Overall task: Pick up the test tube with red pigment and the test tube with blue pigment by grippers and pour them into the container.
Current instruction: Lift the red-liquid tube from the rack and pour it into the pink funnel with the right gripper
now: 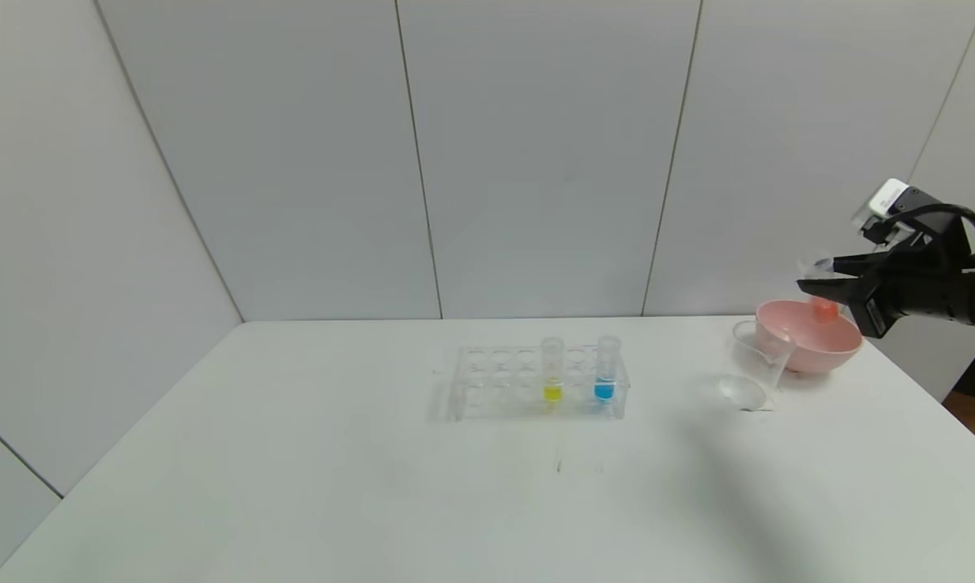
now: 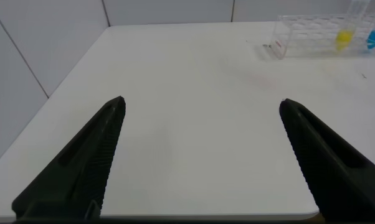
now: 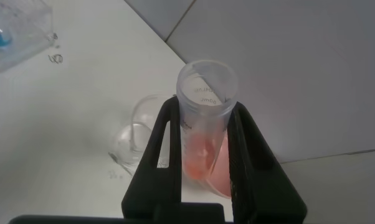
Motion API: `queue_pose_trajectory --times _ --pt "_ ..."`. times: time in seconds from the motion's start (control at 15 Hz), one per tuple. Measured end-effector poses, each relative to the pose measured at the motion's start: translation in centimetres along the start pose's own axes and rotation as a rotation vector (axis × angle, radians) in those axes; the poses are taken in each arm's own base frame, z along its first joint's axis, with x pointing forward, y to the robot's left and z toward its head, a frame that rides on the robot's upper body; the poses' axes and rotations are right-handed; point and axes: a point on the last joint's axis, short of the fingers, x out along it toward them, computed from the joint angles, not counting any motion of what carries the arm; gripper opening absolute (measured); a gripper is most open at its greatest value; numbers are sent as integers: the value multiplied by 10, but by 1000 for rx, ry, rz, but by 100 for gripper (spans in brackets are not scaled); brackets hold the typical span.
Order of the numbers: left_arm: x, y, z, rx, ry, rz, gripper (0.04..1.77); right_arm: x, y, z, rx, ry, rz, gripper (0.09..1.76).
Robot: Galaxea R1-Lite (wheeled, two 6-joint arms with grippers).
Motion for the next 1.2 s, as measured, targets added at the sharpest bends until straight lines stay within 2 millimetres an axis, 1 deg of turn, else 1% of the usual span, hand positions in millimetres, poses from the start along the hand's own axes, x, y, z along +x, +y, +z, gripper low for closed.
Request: queue_pose_trajectory --times 0.07,0.2,0.33,0.53,0.67,0.93,1.2 --pt "0 0 0 0 0 0 176 6 -6 -7 -47 23 -4 50" --pt "0 0 0 0 0 0 176 16 -12 -21 -95 109 12 50" --pt "0 0 0 0 0 0 176 24 -17 -27 -130 183 18 50" --pt "0 0 0 0 0 0 176 38 -26 -22 -191 193 9 50" --pt "0 0 0 0 0 0 176 42 -28 -21 -224 271 29 50" --pt "0 0 0 0 0 0 176 37 -35 -10 -300 396 77 50" --pt "0 0 0 0 0 0 176 31 -37 10 -359 456 137 50"
